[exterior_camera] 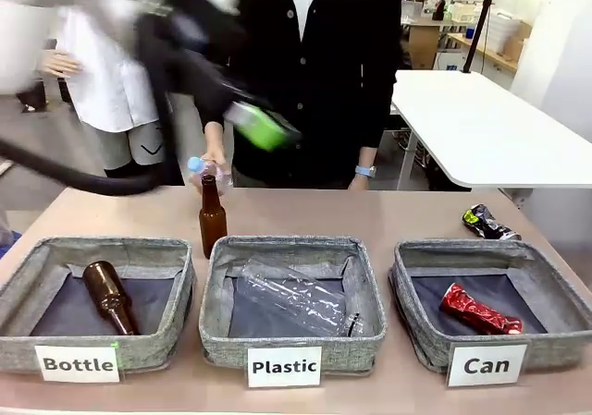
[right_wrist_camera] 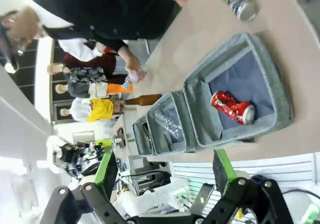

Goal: Sort the can waste into the basket.
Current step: Pick up the can waste from the table and place it in the right Fabric basket.

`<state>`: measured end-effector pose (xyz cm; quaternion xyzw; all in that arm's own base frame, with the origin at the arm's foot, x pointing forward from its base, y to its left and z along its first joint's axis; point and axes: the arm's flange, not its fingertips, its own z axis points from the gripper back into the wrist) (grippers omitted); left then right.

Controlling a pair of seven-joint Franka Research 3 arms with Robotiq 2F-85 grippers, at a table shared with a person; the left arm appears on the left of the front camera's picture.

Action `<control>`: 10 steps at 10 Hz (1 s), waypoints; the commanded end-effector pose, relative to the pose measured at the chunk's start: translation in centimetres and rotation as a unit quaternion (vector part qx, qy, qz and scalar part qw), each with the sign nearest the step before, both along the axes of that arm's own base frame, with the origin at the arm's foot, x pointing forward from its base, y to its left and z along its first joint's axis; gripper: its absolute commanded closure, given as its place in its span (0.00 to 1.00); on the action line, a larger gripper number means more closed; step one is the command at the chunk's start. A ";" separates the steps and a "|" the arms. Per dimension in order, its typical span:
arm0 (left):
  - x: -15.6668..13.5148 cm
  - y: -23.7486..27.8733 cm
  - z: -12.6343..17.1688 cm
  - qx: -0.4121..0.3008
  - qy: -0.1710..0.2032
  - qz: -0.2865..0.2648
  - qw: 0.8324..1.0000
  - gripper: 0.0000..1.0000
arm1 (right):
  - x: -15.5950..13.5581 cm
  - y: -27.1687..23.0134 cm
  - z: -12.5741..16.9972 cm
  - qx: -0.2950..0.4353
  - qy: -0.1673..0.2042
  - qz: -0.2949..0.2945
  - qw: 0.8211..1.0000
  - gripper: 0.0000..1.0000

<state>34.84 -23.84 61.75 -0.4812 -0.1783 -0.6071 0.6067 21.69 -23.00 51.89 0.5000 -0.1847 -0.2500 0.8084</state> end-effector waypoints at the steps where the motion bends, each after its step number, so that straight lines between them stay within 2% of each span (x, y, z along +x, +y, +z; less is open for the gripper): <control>1: -1.6 13.8 -1.7 -0.036 0.052 0.115 0.991 0.00 | 1.1 3.1 0.0 0.022 0.002 -0.013 1.000 0.00; 2: -1.3 20.4 -2.6 -0.075 0.104 0.158 0.979 0.00 | 2.4 4.9 0.1 0.056 -0.005 -0.007 0.998 0.00; 3: -0.4 27.4 -4.5 -0.126 0.164 0.210 0.956 0.00 | 3.1 7.3 -0.2 0.106 0.009 0.027 0.994 0.00; 4: 0.2 32.3 -6.4 -0.159 0.206 0.257 0.931 0.00 | 3.5 9.9 -0.5 0.138 0.025 0.042 0.989 0.00; 5: 1.4 36.0 -9.2 -0.197 0.248 0.281 0.906 0.00 | 4.4 11.8 -0.9 0.144 0.019 0.054 0.988 0.00; 7: 1.8 40.9 -14.0 -0.261 0.294 0.298 0.870 0.00 | 5.2 15.7 -1.0 0.160 0.031 0.035 0.986 0.00; 8: 2.5 42.0 -17.1 -0.284 0.313 0.288 0.859 0.00 | 5.7 16.8 -1.6 0.144 0.029 -0.003 0.989 0.00; 9: 2.1 42.7 -18.5 -0.299 0.322 0.282 0.853 0.00 | 5.5 17.6 -2.1 0.140 0.024 -0.024 0.990 0.00; 10: 2.5 42.8 -20.7 -0.313 0.327 0.263 0.852 0.00 | 7.4 13.3 0.6 0.147 0.024 0.046 0.988 0.00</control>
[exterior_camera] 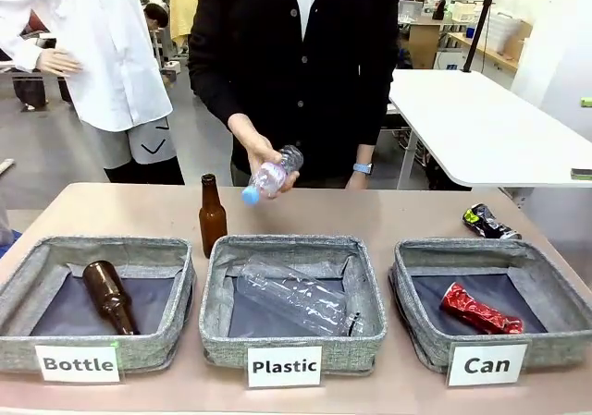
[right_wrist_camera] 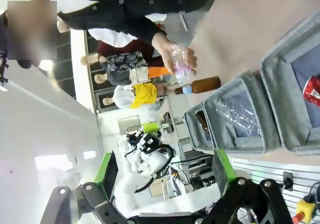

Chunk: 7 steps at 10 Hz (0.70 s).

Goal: Sort the can waste into the basket.
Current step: Pick up the can waste from the table and place it in the right Fabric basket.

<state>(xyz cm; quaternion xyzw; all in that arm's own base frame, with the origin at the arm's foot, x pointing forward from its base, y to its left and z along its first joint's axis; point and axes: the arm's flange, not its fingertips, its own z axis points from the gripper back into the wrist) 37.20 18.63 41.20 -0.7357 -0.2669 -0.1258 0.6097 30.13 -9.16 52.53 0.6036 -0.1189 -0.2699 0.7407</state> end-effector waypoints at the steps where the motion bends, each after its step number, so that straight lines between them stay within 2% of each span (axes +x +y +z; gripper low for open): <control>1: -0.3 0.0 1.5 0.025 0.001 0.006 1.000 0.00 | -1.1 -0.6 -0.1 0.010 -0.005 0.026 1.000 0.00; 7: -0.3 0.0 1.5 0.025 0.001 0.006 1.000 0.00 | -1.1 -0.6 -0.1 0.010 -0.005 0.026 1.000 0.00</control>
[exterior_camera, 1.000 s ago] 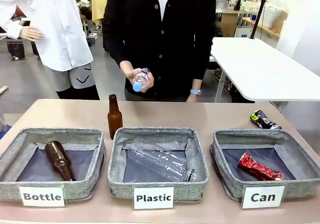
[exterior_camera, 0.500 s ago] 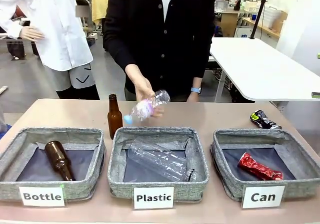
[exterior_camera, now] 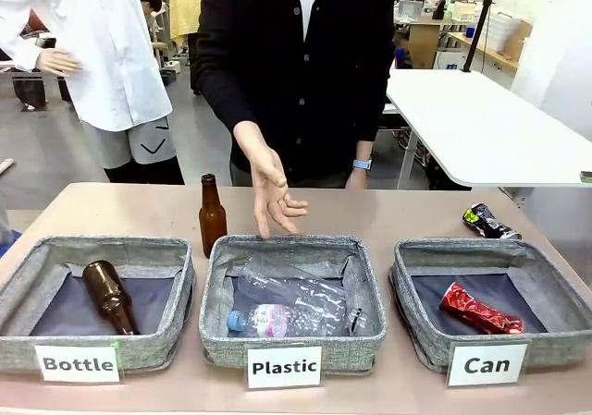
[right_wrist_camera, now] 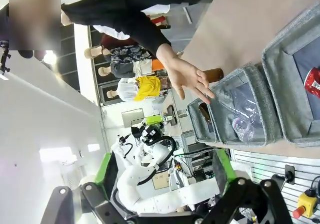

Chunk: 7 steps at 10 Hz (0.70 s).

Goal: Sort the can waste into the basket.
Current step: Pick up the can waste from the table and place it in the right Fabric basket.

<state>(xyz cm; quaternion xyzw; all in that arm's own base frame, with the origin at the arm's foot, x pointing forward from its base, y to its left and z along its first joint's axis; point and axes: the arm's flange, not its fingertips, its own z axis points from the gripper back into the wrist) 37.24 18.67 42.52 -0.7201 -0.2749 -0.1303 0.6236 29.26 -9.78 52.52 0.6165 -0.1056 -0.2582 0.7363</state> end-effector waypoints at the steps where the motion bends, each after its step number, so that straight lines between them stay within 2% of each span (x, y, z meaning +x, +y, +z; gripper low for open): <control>1: -0.4 -0.1 0.2 0.005 0.008 -0.003 1.000 0.00 | -0.2 0.0 -0.1 -0.004 -0.003 0.009 1.000 0.00; 6: -0.4 -0.1 0.2 0.005 0.008 -0.003 1.000 0.00 | 0.0 0.0 0.0 0.000 0.000 0.000 1.000 0.00; 7: -0.4 -0.1 0.2 0.005 0.008 -0.003 1.000 0.00 | 0.6 1.3 0.8 -0.079 -0.017 -0.011 0.997 0.00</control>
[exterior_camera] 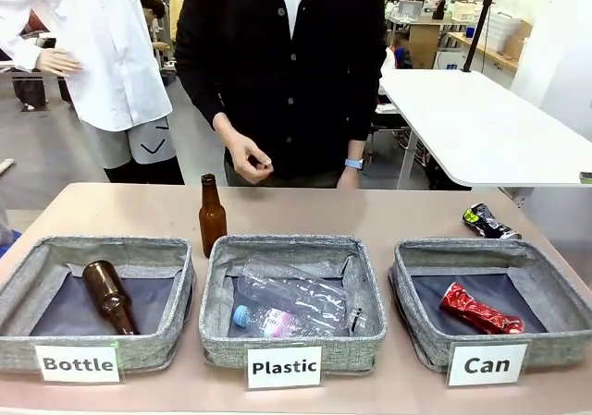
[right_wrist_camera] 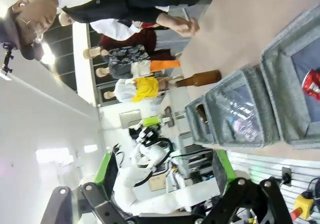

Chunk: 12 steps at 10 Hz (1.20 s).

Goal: Sort the can waste into the basket.
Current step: Pick up the can waste from the table and place it in the right Fabric basket.

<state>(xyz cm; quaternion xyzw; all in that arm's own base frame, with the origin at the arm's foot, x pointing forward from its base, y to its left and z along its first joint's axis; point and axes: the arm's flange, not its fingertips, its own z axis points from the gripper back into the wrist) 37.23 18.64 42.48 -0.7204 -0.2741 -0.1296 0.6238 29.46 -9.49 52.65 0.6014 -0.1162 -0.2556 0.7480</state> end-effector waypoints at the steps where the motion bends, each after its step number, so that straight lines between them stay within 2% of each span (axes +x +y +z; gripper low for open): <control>1: -0.4 0.0 0.2 0.005 0.007 -0.003 1.000 0.00 | 3.3 2.4 1.2 -0.181 -0.022 -0.029 0.983 0.00; 2: -0.4 0.0 0.2 0.005 0.007 -0.003 1.000 0.00 | 6.1 3.4 1.4 -0.310 -0.014 -0.012 0.951 0.00; 3: -0.4 0.0 0.2 0.005 0.007 -0.003 1.000 0.00 | 9.0 3.9 0.6 -0.424 0.042 0.000 0.904 0.00; 4: -0.4 0.0 0.2 0.005 0.007 -0.003 1.000 0.00 | 11.5 4.5 -0.6 -0.496 0.066 0.005 0.866 0.00; 5: -0.4 0.0 0.2 0.005 0.007 -0.003 1.000 0.00 | 13.5 5.2 -1.3 -0.564 0.050 0.016 0.824 0.00; 6: -0.4 0.0 0.2 0.005 0.007 -0.003 1.000 0.00 | 14.4 5.6 -1.7 -0.598 0.038 0.023 0.800 0.00; 7: -0.4 0.0 0.2 0.005 0.007 -0.003 1.000 0.00 | 14.7 5.4 -2.0 -0.591 0.022 0.020 0.806 0.00; 8: -0.4 0.0 0.2 0.005 0.007 -0.003 1.000 0.00 | 14.0 4.9 -1.3 -0.507 0.001 0.006 0.862 0.00; 9: -0.4 0.0 0.2 0.005 0.007 -0.003 1.000 0.00 | 14.5 6.0 -2.8 -0.539 -0.005 0.019 0.842 0.00; 12: -0.4 0.0 0.2 0.005 0.007 -0.003 1.000 0.00 | 14.6 5.1 -3.0 -0.547 -0.006 0.029 0.836 0.00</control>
